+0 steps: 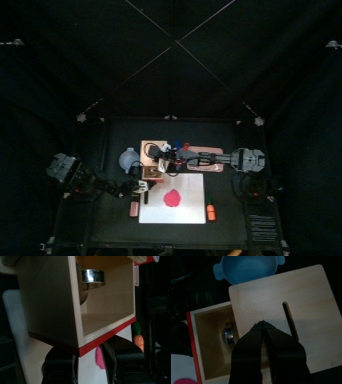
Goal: Get the cutter from the drawer then cut the dough then place the extra dough in the bowl
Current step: Open the drawer
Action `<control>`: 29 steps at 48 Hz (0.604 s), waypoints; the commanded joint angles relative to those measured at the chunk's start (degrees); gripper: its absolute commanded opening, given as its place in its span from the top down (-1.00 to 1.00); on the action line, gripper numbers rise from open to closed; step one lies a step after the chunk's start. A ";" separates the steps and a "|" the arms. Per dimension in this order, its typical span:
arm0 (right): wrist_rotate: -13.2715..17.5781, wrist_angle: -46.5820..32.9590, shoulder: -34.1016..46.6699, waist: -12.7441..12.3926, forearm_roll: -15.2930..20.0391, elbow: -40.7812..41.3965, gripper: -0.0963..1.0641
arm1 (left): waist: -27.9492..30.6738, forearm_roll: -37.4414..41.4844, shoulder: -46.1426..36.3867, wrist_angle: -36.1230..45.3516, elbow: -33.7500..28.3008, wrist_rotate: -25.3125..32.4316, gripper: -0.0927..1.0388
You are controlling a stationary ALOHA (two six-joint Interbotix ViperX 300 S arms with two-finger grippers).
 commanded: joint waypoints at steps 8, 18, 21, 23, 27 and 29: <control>0.35 1.93 1.49 0.09 0.00 0.79 0.79 | -0.70 0.18 -0.97 0.26 0.35 0.26 0.01; 0.35 1.93 1.49 0.09 -0.09 0.79 0.79 | -0.70 1.41 -0.62 0.26 0.26 0.35 -0.06; 0.35 1.93 1.58 0.09 -0.09 0.79 0.79 | -0.70 2.02 -0.62 0.26 0.18 0.35 -0.11; 0.35 1.93 1.58 0.09 -0.09 0.79 0.79 | -0.70 2.46 -0.62 0.26 0.18 0.26 -0.16; 0.35 1.93 1.67 0.09 -0.09 0.70 0.79 | -0.70 3.25 -0.70 0.35 0.00 0.26 -0.28; 0.35 1.93 1.76 0.09 -0.09 0.70 0.79 | -0.79 3.69 -0.88 0.35 0.00 0.35 -0.33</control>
